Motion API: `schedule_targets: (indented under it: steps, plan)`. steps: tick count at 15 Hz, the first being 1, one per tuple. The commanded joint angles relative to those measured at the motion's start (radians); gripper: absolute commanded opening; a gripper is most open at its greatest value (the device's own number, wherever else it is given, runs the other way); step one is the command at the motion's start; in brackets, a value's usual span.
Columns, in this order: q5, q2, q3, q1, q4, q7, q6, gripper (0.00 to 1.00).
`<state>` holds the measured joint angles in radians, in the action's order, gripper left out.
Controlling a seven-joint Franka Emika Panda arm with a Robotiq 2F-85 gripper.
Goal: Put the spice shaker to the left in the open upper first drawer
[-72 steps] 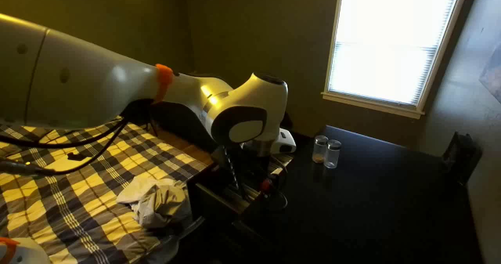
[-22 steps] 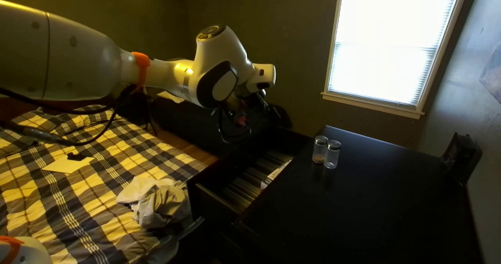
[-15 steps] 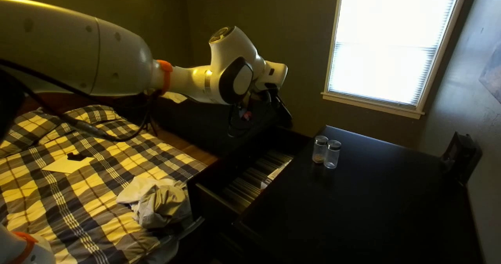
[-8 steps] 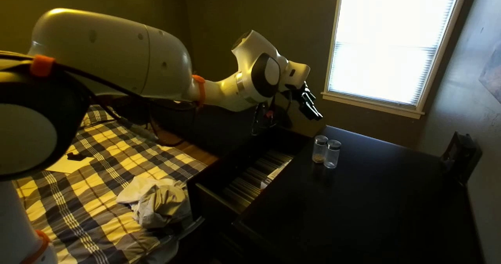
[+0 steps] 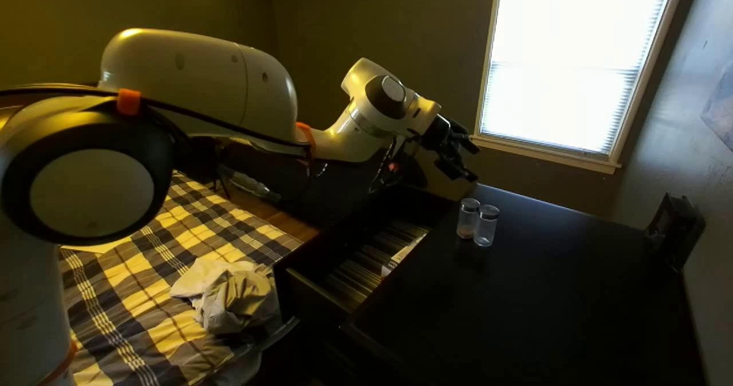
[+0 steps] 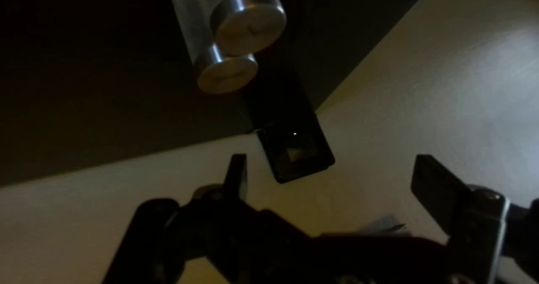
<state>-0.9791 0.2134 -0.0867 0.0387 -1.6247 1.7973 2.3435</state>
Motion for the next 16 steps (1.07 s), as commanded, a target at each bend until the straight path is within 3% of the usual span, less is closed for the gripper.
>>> schedule_targets:
  steps: [1, 5, 6, 7, 8, 13, 16]
  plan:
    - [-0.132, 0.058, -0.019, -0.073, 0.019, 0.262, -0.158, 1.0]
    - [-0.205, 0.115, -0.008, -0.088, 0.027, 0.432, -0.315, 1.0]
    - [-0.208, 0.123, -0.002, -0.079, 0.02, 0.439, -0.299, 1.0]
    - [-0.193, 0.112, 0.01, -0.053, -0.004, 0.408, -0.195, 1.0]
    - [-0.182, 0.105, 0.01, -0.067, 0.004, 0.383, -0.264, 1.0]
    - [-0.181, 0.116, 0.007, -0.058, 0.005, 0.383, -0.217, 1.0]
    - [-0.148, 0.165, 0.006, -0.073, 0.065, 0.394, -0.338, 1.0]
